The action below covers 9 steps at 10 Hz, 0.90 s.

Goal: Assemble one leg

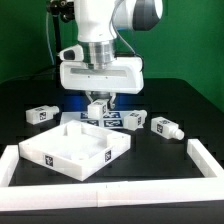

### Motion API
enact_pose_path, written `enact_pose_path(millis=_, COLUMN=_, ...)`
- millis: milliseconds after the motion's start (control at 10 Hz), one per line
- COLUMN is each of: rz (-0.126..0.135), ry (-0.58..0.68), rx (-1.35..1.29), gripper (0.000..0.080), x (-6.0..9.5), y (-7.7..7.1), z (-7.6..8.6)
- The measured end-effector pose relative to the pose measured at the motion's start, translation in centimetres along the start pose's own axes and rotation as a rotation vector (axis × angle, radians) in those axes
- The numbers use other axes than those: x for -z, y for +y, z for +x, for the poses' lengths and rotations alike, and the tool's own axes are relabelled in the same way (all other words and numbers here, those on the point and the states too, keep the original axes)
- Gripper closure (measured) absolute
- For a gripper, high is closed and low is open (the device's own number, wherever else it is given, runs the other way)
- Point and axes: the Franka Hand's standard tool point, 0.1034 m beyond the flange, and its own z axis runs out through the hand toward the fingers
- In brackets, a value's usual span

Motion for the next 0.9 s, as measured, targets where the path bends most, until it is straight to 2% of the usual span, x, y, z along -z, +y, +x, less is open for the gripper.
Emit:
enact_pose_path(millis=500, rz=-0.007, ry=0.002, rx=0.033, gripper=0.0514, x=-0.8, y=-1.4, z=-0.8)
enact_pose_path(millis=700, rz=-0.013, ry=-0.003, rx=0.041, gripper=0.0514, x=-1.3, y=-1.4, z=-0.8)
enact_pose_path(millis=900, rz=-0.031, ry=-0.001, rx=0.040, gripper=0.0514, x=-2.4, y=-0.9, z=-0.6)
